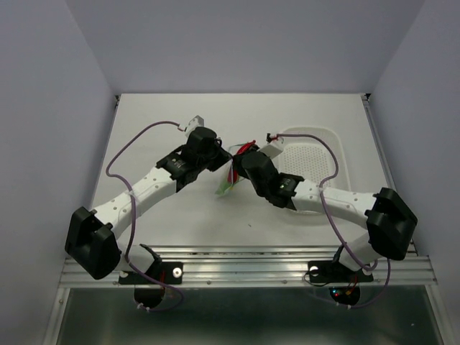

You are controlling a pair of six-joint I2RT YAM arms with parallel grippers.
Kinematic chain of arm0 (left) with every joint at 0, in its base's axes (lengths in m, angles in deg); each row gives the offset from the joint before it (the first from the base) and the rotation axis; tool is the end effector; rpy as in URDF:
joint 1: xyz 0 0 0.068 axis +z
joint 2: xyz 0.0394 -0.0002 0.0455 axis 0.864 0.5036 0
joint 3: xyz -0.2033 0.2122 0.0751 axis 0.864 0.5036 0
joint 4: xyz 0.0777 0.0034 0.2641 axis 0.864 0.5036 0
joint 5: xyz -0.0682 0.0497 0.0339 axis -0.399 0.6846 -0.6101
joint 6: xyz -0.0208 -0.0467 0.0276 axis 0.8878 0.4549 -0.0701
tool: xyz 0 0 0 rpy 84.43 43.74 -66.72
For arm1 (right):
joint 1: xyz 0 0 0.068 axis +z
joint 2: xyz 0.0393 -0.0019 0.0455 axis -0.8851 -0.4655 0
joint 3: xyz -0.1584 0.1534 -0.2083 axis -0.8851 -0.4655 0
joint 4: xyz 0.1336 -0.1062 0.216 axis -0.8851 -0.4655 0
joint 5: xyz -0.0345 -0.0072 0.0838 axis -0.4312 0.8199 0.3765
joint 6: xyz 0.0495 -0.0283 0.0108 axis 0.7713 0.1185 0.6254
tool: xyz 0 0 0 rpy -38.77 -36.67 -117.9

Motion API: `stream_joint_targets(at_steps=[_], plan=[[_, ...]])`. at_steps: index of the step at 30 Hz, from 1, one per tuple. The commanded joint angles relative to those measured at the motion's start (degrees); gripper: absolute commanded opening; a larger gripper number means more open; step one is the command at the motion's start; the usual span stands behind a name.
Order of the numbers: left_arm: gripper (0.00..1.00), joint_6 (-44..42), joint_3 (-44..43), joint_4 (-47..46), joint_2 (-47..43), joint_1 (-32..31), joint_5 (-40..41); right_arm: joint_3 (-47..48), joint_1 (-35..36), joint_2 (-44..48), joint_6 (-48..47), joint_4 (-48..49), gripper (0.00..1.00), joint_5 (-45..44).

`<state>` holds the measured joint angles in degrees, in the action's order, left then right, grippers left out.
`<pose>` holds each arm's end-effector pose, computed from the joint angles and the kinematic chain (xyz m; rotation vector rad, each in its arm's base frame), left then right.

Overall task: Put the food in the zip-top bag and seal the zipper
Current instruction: Place the fake vegetable in the zipper food storage bag.

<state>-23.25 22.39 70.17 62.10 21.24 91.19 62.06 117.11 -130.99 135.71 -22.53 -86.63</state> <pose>0.2547 -0.1968 0.3380 -0.4457 2.1291 -0.9163 0.2260 0.2754 0.2977 0.4732 1.8811 0.6480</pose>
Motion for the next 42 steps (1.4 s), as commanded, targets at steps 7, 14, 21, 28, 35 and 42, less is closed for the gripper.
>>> stream_joint_targets(at_steps=[7,14,21,28,35,42], plan=[[0.00,1.9,-0.3,-2.1,-3.8,-0.1,2.3,1.2,1.1,-2.0,2.7,-1.0,0.29,-0.1],[0.00,2.0,0.1,-3.1,-3.1,-0.1,1.6,1.1,1.1,-0.9,1.9,-1.7,0.31,4.5],[0.00,1.8,0.3,-3.6,-2.8,-0.1,0.7,2.2,1.1,-0.5,0.1,-2.2,0.45,8.8],[0.00,1.5,0.7,-3.5,-3.6,-0.1,0.5,4.4,1.1,0.2,-1.0,-7.5,0.73,6.8],[0.00,0.8,1.2,-3.9,-4.0,-0.1,-1.2,7.2,1.1,1.3,-3.3,-11.7,0.81,4.1],[0.00,1.1,1.6,-4.1,-4.5,-0.1,-1.9,10.7,0.6,0.7,-4.9,-16.8,0.86,2.4]])
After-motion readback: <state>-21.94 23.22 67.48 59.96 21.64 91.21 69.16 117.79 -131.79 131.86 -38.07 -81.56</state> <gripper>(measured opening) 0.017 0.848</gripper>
